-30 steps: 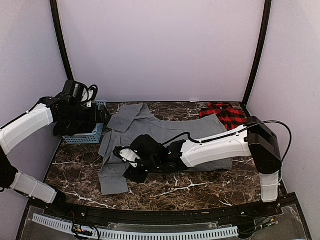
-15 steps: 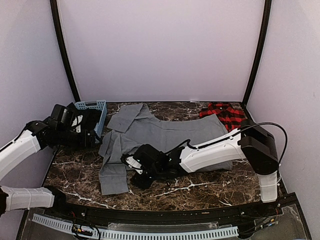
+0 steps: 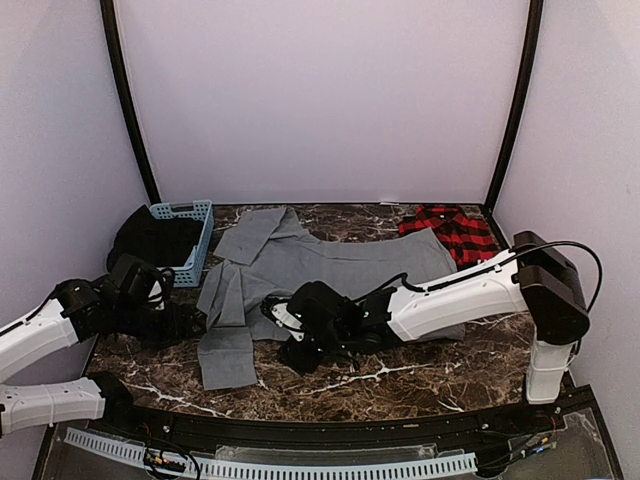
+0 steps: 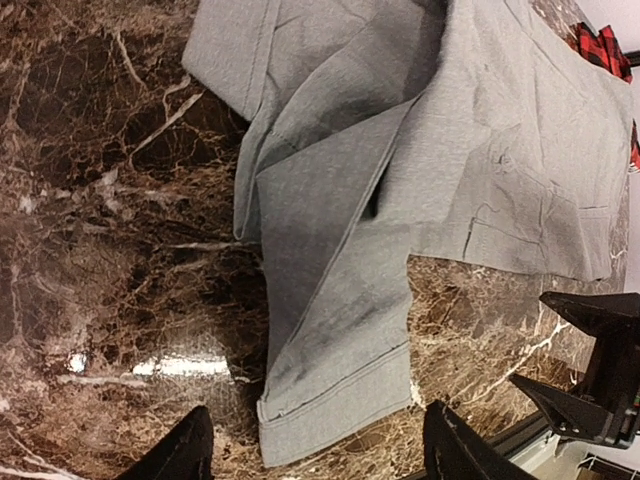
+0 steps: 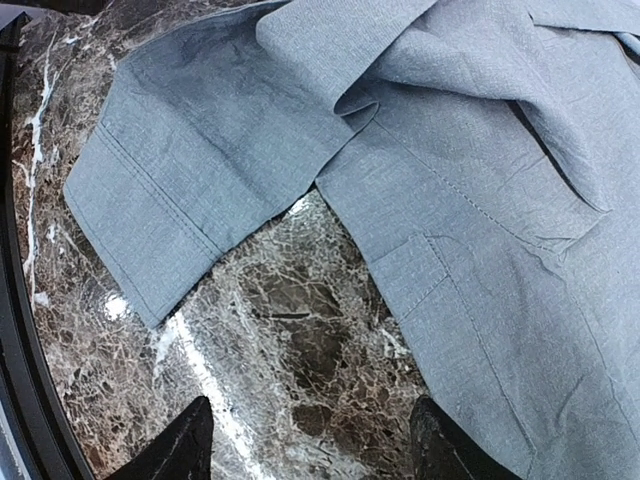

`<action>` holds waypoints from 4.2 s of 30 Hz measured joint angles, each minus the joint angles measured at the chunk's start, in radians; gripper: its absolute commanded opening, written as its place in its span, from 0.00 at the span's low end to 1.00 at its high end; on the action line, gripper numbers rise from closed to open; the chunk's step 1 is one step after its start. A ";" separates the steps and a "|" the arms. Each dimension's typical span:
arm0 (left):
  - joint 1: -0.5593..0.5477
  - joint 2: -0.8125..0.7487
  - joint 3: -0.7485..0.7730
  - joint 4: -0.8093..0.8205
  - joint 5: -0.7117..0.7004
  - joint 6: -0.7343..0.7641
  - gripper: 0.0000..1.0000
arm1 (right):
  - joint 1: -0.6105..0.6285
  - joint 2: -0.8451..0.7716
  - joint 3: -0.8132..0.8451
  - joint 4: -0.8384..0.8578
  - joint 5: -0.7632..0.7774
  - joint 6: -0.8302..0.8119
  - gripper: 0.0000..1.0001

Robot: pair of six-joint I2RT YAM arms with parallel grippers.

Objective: Fold and stack the long sleeve shirts
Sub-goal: Pick up the sleeve from the 1/3-folded shirt, then smooth out the 1/3-folded shirt at the center of the board.

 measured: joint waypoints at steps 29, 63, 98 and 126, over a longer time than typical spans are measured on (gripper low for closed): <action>-0.079 0.204 -0.132 0.391 0.009 -0.050 0.00 | -0.017 -0.055 -0.069 -0.012 0.058 0.007 0.63; 0.124 0.637 0.375 1.028 0.346 -0.326 0.00 | -0.152 -0.222 -0.118 -0.130 0.197 0.045 0.65; 0.300 0.693 0.438 1.244 0.274 -0.435 0.00 | -0.470 -0.403 -0.384 -0.246 0.145 0.221 0.74; 0.300 0.796 0.423 1.200 0.402 -0.390 0.00 | -0.780 -0.390 -0.492 -0.153 0.058 0.242 0.49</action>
